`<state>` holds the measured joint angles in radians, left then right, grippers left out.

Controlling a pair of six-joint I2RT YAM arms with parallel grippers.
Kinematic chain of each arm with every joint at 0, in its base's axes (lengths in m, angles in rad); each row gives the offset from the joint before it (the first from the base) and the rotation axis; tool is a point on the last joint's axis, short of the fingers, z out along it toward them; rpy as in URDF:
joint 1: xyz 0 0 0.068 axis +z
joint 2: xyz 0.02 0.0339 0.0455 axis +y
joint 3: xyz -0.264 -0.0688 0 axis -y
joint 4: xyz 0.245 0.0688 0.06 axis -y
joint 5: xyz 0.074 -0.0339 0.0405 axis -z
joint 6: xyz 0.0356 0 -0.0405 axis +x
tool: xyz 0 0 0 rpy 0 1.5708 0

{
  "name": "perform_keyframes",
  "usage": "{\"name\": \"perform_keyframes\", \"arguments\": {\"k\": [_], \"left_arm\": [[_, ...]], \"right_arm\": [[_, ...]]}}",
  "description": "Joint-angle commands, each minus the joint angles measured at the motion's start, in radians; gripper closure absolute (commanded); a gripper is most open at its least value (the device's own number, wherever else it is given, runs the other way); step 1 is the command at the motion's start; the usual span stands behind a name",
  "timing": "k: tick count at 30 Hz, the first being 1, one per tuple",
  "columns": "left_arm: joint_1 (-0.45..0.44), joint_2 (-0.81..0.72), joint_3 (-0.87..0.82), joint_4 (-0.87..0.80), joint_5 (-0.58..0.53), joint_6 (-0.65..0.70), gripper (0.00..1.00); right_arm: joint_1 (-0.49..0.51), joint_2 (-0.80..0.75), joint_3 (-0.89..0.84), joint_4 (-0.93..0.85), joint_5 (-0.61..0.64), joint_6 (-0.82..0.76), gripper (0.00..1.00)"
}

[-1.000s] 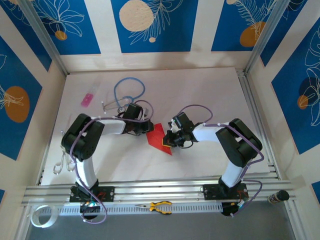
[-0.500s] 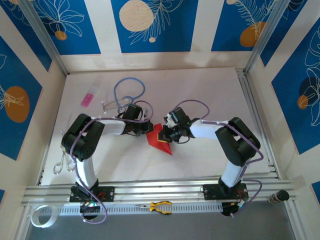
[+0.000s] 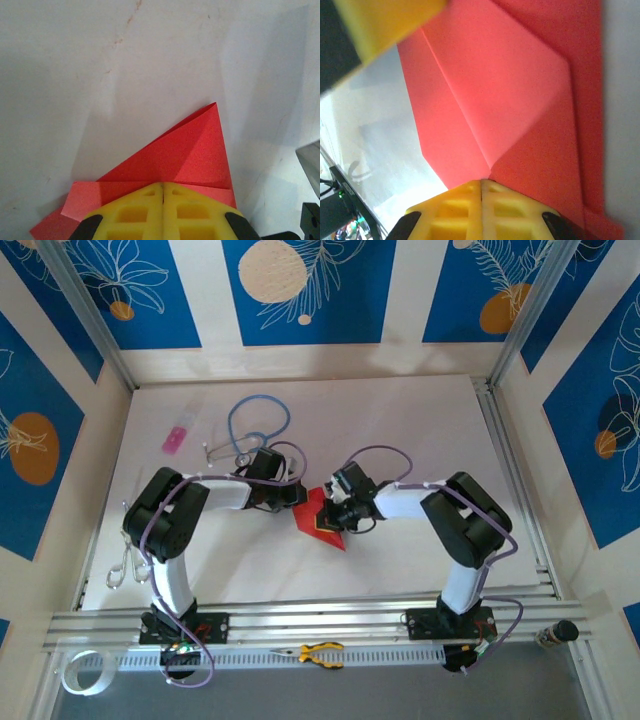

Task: Fold a paper plane with a square sheet of paper (pick it up from the middle)

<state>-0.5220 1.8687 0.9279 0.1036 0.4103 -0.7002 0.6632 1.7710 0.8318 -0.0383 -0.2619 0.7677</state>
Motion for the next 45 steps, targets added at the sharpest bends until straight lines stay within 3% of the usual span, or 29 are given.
{"name": "perform_keyframes", "arguments": {"k": [1, 9, 15, 23, 28, 33, 45], "left_arm": [[0.000, 0.035, -0.021, -0.098, -0.075, 0.019, 0.95], [0.003, 0.030, -0.025, -0.102, -0.078, 0.020, 0.96], [0.002, 0.023, -0.035, -0.074, -0.049, 0.014, 0.96], [0.003, 0.027, -0.034, -0.062, -0.041, 0.011, 0.96], [0.002, 0.024, -0.034, -0.061, -0.041, 0.010, 0.96], [0.003, 0.024, -0.035, -0.062, -0.045, 0.009, 0.96], [0.007, 0.021, -0.046, -0.061, -0.053, 0.016, 0.96]], "right_arm": [[-0.011, -0.043, -0.102, -0.029, -0.028, 0.015, 0.99], [-0.055, -0.150, -0.273, 0.046, -0.087, 0.034, 0.99], [-0.050, -0.247, -0.230, 0.031, -0.110, 0.043, 0.97], [-0.042, -0.030, 0.044, -0.059, -0.062, 0.005, 0.98], [-0.027, 0.079, 0.129, -0.096, -0.032, 0.011, 0.97], [-0.024, 0.067, 0.030, -0.067, -0.026, 0.017, 0.97], [-0.060, -0.215, -0.393, 0.074, -0.057, 0.096, 0.96]]}}
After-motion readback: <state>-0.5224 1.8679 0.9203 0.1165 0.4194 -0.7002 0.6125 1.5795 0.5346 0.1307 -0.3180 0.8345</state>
